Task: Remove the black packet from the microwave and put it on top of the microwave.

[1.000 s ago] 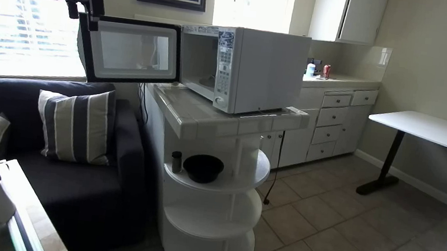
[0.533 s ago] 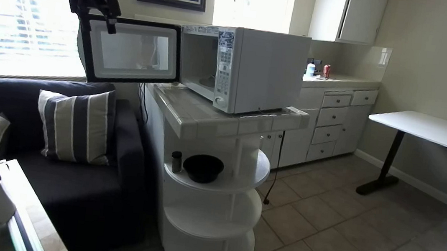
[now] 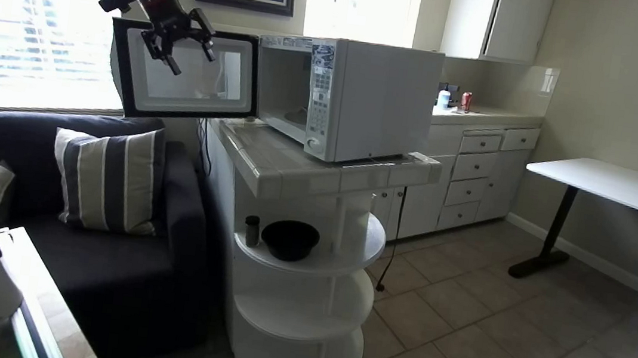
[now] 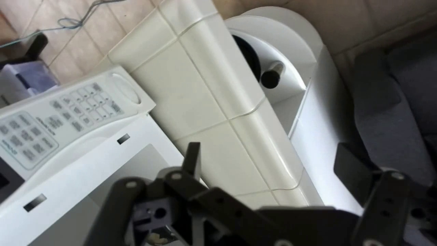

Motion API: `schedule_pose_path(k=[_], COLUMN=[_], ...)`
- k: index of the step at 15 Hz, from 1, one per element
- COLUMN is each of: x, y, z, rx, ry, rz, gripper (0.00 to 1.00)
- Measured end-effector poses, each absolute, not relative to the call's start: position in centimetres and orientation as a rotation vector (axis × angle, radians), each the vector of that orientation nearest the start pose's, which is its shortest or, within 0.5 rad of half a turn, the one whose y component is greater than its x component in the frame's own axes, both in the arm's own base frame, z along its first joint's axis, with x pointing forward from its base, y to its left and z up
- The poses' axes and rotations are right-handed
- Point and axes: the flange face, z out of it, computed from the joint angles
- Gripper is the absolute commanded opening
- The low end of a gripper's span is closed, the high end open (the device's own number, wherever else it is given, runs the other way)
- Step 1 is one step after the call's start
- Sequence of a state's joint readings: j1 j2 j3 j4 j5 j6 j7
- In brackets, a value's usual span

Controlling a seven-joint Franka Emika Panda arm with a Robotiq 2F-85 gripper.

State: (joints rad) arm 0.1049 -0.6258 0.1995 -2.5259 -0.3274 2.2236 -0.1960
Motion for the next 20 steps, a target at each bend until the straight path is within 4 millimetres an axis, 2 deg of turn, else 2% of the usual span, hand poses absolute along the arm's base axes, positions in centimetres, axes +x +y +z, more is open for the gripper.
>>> schedule_pose_path(k=[4, 8, 10, 13, 20], x=[40.5, 42.8, 43.6, 44.9, 45.6], y=[13.1, 14.1, 14.1, 13.2, 13.3], z=[48.3, 45.8, 45.4, 45.3, 45.2], rx=[-3.324, -3.206, -3.138, -3.143, -3.138], ry=[-1.464, -1.818, -1.951, -2.013, -2.021], rz=[-0.689, -0.958, -1.1, -1.223, -1.231], gripper=[1.0, 1.0, 1.0, 1.0, 1.0])
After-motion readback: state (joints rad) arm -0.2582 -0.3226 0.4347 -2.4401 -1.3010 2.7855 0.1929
